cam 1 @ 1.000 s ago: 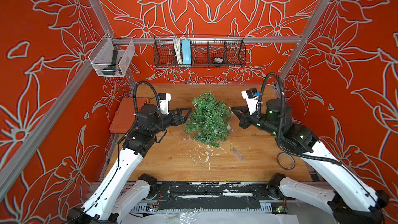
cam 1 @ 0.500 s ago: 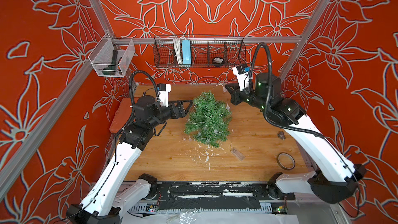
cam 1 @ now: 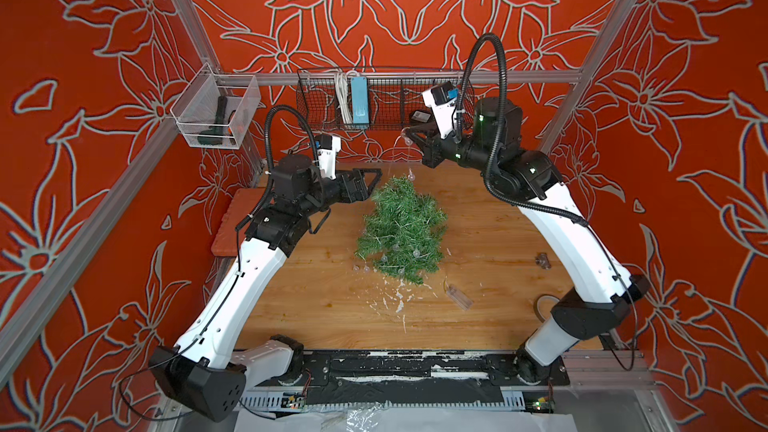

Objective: Remove string lights from the small christmas tree
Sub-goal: Pick up the light string from the Christmas tree, then remove the light string from the Christmas tree.

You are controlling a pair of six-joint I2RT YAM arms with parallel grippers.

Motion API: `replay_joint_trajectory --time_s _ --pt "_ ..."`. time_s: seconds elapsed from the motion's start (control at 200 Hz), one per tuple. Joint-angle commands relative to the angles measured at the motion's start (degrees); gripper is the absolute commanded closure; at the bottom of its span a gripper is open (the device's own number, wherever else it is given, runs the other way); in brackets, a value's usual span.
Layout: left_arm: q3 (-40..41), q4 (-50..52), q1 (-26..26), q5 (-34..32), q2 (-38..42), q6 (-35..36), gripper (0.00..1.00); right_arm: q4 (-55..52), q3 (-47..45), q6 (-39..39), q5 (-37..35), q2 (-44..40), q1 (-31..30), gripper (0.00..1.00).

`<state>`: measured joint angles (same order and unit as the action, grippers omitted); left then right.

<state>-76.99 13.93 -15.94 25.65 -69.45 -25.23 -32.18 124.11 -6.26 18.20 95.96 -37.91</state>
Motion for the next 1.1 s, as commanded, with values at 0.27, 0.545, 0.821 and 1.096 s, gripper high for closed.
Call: replay_joint_trajectory --time_s 0.27,0.545,0.821,1.096 --pt "-11.06 0.33 -4.36 -2.67 -9.57 4.15 0.04 -5.08 13.4 0.03 6.98 7.78 -0.57 1.0" --pt "-13.73 1.54 -4.35 -7.6 -10.19 5.95 0.44 -4.11 12.67 -0.44 7.41 7.22 -1.29 1.0" --pt "-13.54 3.0 -4.36 -11.23 -7.27 6.11 0.79 -4.11 11.66 -1.32 7.89 6.61 -1.29 1.0" --pt "-18.43 8.94 -4.36 -17.03 -2.74 5.36 1.0 -3.3 9.76 -4.39 9.92 3.6 -1.38 0.8"
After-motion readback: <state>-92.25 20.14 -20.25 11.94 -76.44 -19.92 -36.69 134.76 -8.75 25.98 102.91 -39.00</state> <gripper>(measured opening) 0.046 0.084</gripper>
